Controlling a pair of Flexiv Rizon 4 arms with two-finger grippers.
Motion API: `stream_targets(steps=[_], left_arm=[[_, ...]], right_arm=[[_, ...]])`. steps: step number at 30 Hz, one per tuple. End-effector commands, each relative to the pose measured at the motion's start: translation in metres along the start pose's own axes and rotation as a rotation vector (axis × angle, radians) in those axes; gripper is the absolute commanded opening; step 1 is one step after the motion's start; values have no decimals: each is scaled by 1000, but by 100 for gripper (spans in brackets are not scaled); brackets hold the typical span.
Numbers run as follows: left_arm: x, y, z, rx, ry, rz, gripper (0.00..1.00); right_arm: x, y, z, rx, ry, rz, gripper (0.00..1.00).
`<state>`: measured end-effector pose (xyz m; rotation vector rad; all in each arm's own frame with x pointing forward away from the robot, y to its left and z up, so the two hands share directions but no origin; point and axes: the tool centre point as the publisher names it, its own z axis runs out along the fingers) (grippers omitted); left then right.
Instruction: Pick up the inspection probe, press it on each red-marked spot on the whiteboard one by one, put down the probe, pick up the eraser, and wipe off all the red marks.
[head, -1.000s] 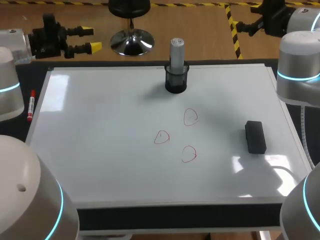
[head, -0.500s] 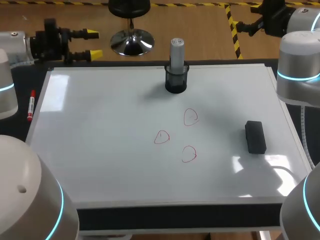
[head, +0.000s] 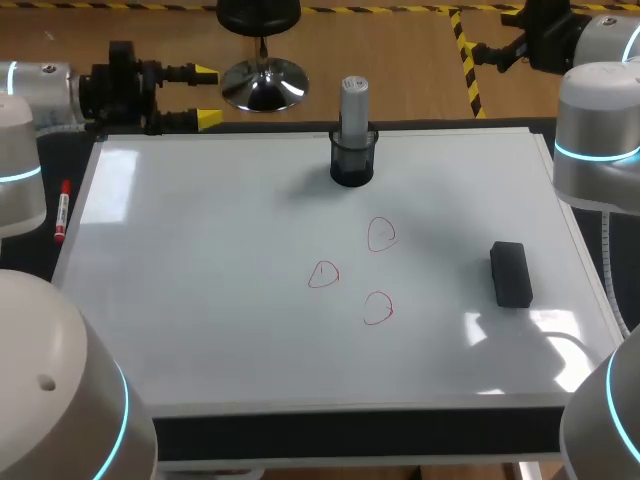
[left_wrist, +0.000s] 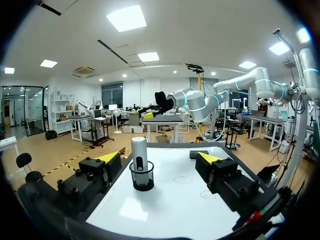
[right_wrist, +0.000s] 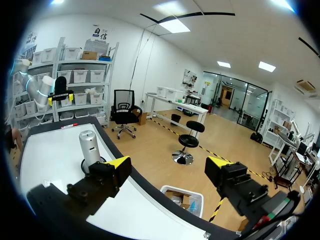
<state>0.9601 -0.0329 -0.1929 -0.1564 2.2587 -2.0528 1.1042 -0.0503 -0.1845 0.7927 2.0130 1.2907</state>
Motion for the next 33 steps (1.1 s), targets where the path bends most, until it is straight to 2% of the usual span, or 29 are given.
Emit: stream_targets(steps=[1, 14, 33], left_arm=[[-1, 4, 8, -7, 22, 2, 100], [-6, 25, 36, -54, 46, 5, 100], [-15, 43, 72, -86, 71, -10, 100]], right_arm=[[0, 0, 0, 0, 0, 0, 100], [0, 0, 0, 0, 0, 0, 100], [0, 0, 0, 0, 0, 0, 100]])
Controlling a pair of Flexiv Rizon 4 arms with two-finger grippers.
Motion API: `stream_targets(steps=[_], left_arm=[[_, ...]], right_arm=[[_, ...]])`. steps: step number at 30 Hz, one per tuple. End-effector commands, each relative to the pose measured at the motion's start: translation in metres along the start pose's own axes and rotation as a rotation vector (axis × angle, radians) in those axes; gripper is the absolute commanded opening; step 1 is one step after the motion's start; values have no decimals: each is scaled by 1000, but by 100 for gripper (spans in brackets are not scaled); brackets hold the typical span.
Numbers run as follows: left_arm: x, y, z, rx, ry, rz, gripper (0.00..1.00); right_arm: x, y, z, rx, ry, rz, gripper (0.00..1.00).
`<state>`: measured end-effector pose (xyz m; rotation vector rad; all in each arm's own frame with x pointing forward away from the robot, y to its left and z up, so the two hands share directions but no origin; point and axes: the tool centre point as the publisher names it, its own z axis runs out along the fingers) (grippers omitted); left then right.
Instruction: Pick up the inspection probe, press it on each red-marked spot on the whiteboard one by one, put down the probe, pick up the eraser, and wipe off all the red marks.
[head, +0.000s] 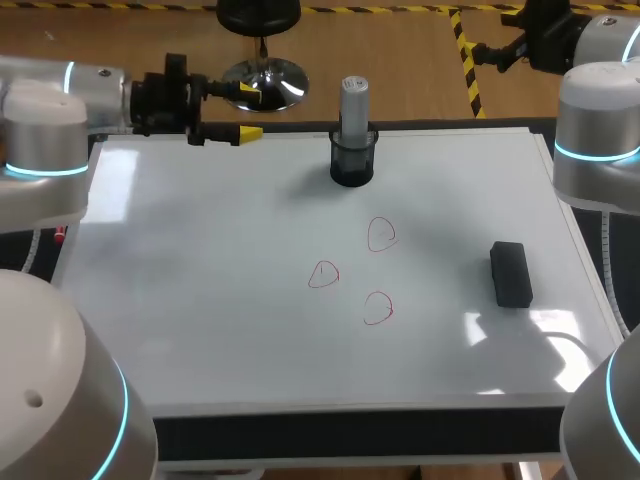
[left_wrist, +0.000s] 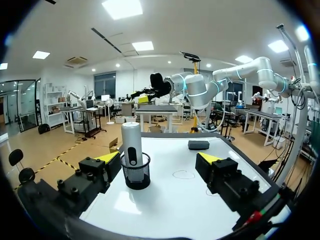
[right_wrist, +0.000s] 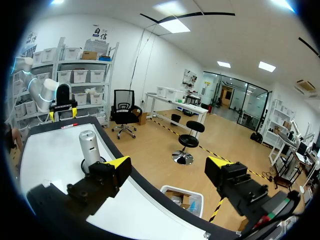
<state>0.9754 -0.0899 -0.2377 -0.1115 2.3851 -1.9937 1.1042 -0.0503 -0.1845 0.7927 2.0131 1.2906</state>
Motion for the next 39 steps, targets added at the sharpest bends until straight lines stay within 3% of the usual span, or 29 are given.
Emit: stream_targets(steps=[1, 25, 39], left_arm=[[-9, 3, 11, -2, 13, -2, 100], [-35, 8, 58, -29, 33, -6, 100], [-32, 16, 88, -43, 62, -9, 100]], right_arm=[[0, 0, 0, 0, 0, 0, 100], [0, 0, 0, 0, 0, 0, 100], [0, 0, 0, 0, 0, 0, 100]])
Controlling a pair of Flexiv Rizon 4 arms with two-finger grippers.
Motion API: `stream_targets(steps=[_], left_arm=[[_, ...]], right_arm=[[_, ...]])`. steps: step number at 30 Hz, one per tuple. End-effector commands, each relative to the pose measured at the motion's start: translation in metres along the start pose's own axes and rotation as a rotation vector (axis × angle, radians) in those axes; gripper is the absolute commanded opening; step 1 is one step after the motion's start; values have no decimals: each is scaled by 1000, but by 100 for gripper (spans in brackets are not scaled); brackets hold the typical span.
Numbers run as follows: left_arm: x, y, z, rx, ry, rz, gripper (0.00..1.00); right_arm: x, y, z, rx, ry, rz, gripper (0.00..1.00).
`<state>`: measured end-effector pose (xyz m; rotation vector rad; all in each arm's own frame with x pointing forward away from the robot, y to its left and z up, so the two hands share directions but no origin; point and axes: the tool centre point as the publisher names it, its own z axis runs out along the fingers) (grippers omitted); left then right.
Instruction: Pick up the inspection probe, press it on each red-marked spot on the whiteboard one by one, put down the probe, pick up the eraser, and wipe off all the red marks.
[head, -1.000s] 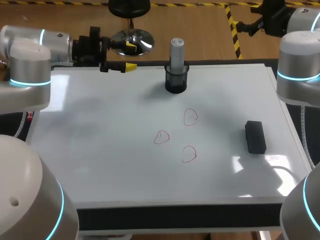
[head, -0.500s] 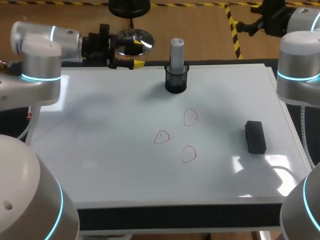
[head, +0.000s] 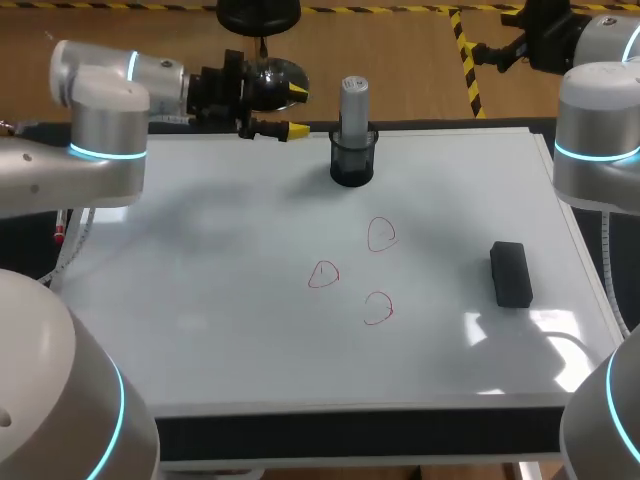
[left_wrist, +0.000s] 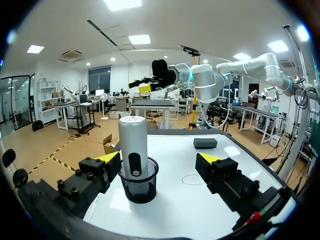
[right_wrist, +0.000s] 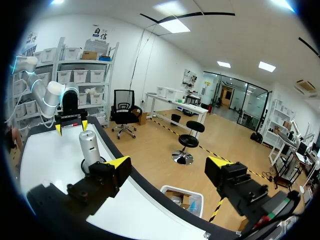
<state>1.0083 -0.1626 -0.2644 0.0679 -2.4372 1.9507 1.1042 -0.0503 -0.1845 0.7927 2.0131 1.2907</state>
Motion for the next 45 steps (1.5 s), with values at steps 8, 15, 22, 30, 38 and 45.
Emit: stream_targets(steps=[8, 15, 22, 30, 38, 45], left_arm=[[-11, 4, 27, -7, 14, 5, 100], [-15, 5, 40, -16, 23, 24, 100], [-13, 5, 50, -14, 43, 31, 100], [-20, 9, 62, -23, 50, 37, 100], [-34, 13, 62, -28, 35, 37, 100], [-49, 11, 63, -28, 17, 40, 100]], right_arm=[[0, 0, 0, 0, 0, 0, 100], [0, 0, 0, 0, 0, 0, 100], [0, 0, 0, 0, 0, 0, 100], [0, 0, 0, 0, 0, 0, 100], [0, 0, 0, 0, 0, 0, 100], [0, 0, 0, 0, 0, 0, 100]])
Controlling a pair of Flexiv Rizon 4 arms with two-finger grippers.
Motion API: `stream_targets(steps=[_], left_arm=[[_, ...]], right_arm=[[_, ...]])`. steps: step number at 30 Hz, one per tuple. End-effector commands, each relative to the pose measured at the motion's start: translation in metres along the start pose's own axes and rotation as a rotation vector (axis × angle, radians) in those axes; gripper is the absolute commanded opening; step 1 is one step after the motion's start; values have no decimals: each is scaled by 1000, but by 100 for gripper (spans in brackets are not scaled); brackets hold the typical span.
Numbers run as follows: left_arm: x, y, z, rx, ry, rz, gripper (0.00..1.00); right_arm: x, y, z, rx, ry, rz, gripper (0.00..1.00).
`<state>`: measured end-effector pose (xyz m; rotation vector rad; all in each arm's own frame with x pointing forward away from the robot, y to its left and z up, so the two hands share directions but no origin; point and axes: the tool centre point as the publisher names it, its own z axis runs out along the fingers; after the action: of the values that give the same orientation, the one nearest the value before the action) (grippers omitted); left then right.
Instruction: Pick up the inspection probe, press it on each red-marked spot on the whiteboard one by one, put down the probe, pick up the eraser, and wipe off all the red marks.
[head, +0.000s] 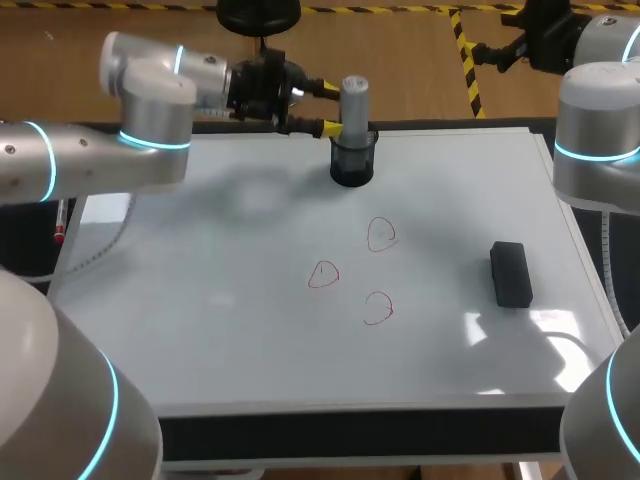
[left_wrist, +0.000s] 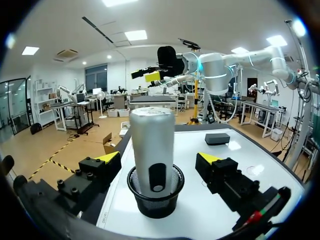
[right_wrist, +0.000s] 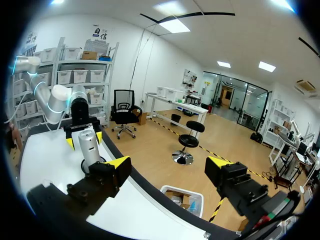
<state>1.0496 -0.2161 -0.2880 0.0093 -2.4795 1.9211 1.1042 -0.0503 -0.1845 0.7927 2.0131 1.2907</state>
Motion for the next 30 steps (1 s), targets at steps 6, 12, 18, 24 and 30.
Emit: stream_targets(steps=[6, 12, 18, 24, 30], left_arm=[[-13, -1, 11, 12, 9, 3, 100], [-16, 5, 23, 7, 15, -1, 100], [-19, 13, 32, -6, 20, -15, 100], [-14, 12, 35, -3, 37, -16, 100], [-8, 14, 39, -4, 56, -17, 100]], right_arm=[[0, 0, 0, 0, 0, 0, 100], [0, 0, 0, 0, 0, 0, 100], [0, 0, 0, 0, 0, 0, 100], [0, 0, 0, 0, 0, 0, 100], [0, 0, 0, 0, 0, 0, 100]])
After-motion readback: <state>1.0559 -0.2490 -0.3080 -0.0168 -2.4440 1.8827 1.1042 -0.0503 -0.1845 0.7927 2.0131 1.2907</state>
